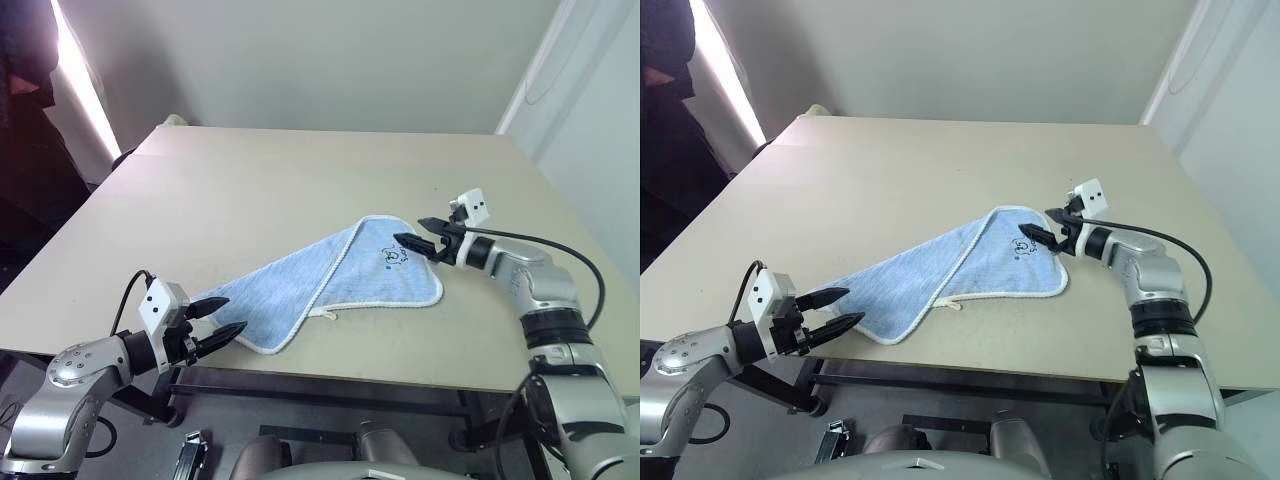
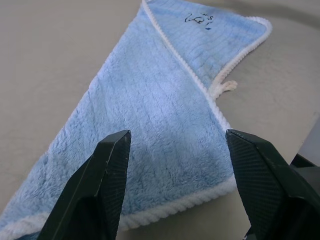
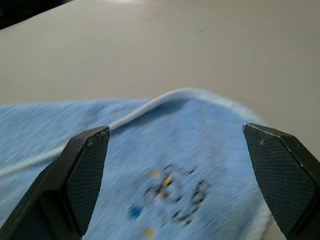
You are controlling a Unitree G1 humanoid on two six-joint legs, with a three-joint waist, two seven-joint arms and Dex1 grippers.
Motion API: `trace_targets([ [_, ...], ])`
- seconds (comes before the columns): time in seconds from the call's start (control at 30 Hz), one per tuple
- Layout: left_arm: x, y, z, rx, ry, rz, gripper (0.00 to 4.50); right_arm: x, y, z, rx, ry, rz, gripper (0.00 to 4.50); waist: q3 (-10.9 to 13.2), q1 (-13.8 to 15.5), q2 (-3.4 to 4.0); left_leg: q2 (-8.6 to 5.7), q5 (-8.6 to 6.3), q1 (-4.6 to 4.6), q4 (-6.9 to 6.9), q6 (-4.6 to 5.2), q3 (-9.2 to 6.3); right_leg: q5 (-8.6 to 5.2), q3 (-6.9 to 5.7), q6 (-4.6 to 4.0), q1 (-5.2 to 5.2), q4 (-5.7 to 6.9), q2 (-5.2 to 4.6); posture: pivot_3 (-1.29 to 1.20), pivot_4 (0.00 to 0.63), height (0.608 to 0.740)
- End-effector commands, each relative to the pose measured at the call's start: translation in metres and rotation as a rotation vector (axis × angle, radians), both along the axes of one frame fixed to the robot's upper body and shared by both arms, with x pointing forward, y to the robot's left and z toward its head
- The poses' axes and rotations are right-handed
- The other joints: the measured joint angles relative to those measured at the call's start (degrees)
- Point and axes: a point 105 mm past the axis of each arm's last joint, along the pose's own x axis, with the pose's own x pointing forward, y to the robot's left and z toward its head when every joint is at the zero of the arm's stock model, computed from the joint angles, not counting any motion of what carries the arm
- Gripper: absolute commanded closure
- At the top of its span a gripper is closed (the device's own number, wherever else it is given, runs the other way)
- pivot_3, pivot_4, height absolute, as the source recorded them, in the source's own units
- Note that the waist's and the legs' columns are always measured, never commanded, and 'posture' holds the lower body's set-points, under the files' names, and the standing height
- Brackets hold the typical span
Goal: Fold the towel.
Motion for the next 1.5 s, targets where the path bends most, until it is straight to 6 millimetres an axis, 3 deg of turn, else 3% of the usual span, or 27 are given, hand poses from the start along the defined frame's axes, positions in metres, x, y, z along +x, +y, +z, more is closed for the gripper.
trace_targets([
  [0.03, 0.002, -0.011, 0.011, -0.004, -0.053, -0.032, 1.29, 0.017, 0.005, 0.01, -0.026, -0.052, -0.044, 0.03, 0.0, 0.01, 0.0, 0.0, 0.0, -0.01, 0.0, 0.0, 0.0, 0.0, 0.0, 0.0, -0.01, -0.01, 0.0, 0.0, 0.0, 0.716],
  [0.17, -0.001, -0.014, 0.005, 0.001, -0.042, -0.03, 1.29, 0.04, 0.021, -0.006, -0.047, 0.043, -0.136, 0.03, 0.01, -0.32, 0.02, 0.0, 0.0, -0.01, -0.01, 0.0, 0.02, 0.07, 0.01, 0.12, -0.03, 0.0, -0.02, 0.0, 0.0, 0.716],
  [0.3, -0.001, -0.012, 0.006, 0.002, -0.047, 0.001, 1.29, 0.051, 0.021, -0.014, -0.131, 0.049, -0.235, 0.03, 0.02, -0.72, 0.03, 0.0, 0.0, -0.04, -0.03, 0.0, -0.04, 0.07, -0.01, 0.1, -0.04, 0.02, -0.03, 0.0, 0.0, 0.716],
  [0.57, -0.011, -0.01, 0.007, 0.005, -0.044, 0.027, 1.29, 0.051, 0.017, -0.027, -0.136, 0.11, -0.306, 0.03, 0.02, -1.81, 0.04, -0.01, -0.03, -0.08, -0.09, 0.05, -0.06, 0.08, -0.02, 0.13, -0.05, -0.03, -0.08, 0.0, 0.0, 0.716],
  [0.87, -0.01, -0.007, 0.009, 0.007, -0.047, 0.054, 1.29, 0.042, 0.039, -0.052, -0.204, 0.199, -0.254, 0.03, 0.03, -3.29, 0.05, -0.01, -0.02, -0.01, -0.08, 0.03, -0.07, 0.09, -0.01, 0.15, 0.0, 0.01, -0.03, 0.0, 0.0, 0.716],
  [1.0, -0.008, -0.003, 0.011, 0.018, -0.054, 0.064, 1.29, 0.041, 0.036, -0.059, -0.241, 0.227, -0.306, 0.91, 0.01, -3.38, 0.04, 0.0, -0.02, 0.01, -0.08, 0.03, -0.07, 0.09, -0.01, 0.15, 0.0, 0.02, -0.01, 0.0, 0.0, 0.716],
  [1.27, -0.011, 0.002, 0.012, 0.037, -0.05, 0.068, 1.29, 0.04, 0.024, -0.055, -0.131, 0.307, -0.358, 3.78, 0.01, -3.19, 0.04, -0.01, -0.02, 0.03, -0.05, 0.03, -0.09, 0.09, -0.01, 0.15, 0.07, 0.0, -0.04, 0.0, 0.0, 0.716],
  [1.5, -0.009, 0.005, 0.011, 0.042, -0.049, 0.066, 1.29, 0.022, -0.008, -0.062, -0.254, 0.443, -0.309, 3.78, 0.01, -2.34, 0.04, -0.04, -0.02, -0.04, -0.06, 0.03, -0.29, 0.06, -0.17, 0.11, 0.12, -0.1, -0.1, 0.0, 0.0, 0.716],
])
